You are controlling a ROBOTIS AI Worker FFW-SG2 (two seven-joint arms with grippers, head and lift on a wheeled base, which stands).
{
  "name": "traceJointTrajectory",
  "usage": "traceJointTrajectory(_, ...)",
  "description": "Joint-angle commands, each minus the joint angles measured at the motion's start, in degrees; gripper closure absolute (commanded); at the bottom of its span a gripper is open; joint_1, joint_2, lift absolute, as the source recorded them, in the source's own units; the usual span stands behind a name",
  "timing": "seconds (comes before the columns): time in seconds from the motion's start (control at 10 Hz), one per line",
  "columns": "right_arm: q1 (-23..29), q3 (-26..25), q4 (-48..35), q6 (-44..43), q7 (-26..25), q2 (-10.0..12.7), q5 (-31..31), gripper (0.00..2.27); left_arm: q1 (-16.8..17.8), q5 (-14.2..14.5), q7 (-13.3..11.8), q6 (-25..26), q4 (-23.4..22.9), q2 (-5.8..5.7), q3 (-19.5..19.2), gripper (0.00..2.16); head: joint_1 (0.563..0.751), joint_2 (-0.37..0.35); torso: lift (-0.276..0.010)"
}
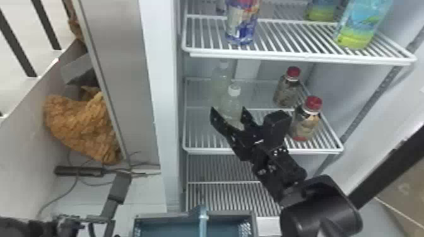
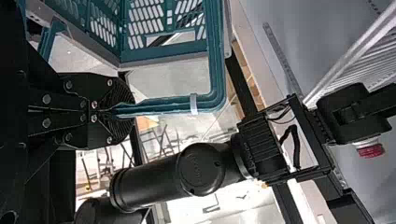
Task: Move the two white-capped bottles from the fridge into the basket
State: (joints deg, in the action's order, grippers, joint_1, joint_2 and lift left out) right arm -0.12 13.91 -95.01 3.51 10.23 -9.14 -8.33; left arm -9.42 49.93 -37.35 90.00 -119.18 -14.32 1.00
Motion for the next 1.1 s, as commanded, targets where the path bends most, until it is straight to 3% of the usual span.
traceJointTrajectory(0.0,0.3,-0.5,-1.1,0.0,0.2,0.0,-0.1,0.84,0.0,0.0,0.0,0.0,0.0,0.00,0.0,1.17,0.695,-0.110,-0.260)
traceJointTrajectory(0.4,3.1,-2.0,-8.7,4.9,1.5,-1.0,-0.6,0.84,0.0,0.1,0.0,0.0,0.0,0.00,-0.1,1.17,0.695,-0.115,-0.260)
traceJointTrajectory(1.0,16.4,-9.2,-24.5,10.3,3.7,-0.3,-1.5,0.84,0.0,0.0,0.0,0.0,0.0,0.00,-0.4,1.17,0.695,-0.160,-0.260)
